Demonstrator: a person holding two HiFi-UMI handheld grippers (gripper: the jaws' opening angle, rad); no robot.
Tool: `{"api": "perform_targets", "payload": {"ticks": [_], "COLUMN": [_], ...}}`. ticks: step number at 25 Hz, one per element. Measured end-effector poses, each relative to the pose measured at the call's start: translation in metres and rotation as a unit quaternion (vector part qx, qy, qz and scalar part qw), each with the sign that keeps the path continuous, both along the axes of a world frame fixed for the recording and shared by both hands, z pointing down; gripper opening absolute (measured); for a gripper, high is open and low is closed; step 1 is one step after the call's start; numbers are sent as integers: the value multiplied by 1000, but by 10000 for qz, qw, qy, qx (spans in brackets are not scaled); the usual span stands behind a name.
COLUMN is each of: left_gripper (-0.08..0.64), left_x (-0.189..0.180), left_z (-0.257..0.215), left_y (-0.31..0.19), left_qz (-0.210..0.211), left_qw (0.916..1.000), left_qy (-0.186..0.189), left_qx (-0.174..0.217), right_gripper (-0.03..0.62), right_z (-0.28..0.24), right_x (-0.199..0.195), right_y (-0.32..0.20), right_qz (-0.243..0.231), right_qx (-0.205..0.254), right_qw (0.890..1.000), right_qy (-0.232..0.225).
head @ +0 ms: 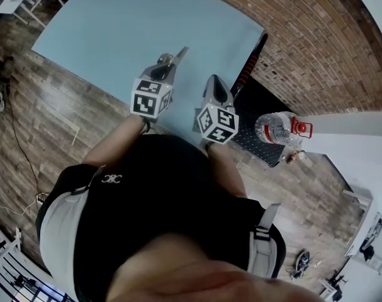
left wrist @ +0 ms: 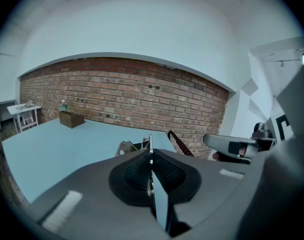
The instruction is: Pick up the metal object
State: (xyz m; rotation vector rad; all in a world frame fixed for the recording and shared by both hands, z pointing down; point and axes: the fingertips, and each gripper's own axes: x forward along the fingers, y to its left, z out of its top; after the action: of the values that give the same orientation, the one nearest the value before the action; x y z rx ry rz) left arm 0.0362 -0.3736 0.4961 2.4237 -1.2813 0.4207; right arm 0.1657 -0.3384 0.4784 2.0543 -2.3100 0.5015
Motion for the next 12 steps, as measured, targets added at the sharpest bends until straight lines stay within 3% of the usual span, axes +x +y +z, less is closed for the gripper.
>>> {"api": "perform_targets", "payload": {"ticks": [12], "left_gripper": [5], "left_x": [-7], "left_z": [10], "left_y": [-4], "left_qz": [44], "left_qw": [9999], "left_qy": [-21], "left_qx": [-119], "right_gripper": [12], "right_z": [6], "right_x": [-10], "right_y": [-3], "right_qz": [-35], "right_qx": [-81], "right_qw": [9999], "right_qy": [56]}}
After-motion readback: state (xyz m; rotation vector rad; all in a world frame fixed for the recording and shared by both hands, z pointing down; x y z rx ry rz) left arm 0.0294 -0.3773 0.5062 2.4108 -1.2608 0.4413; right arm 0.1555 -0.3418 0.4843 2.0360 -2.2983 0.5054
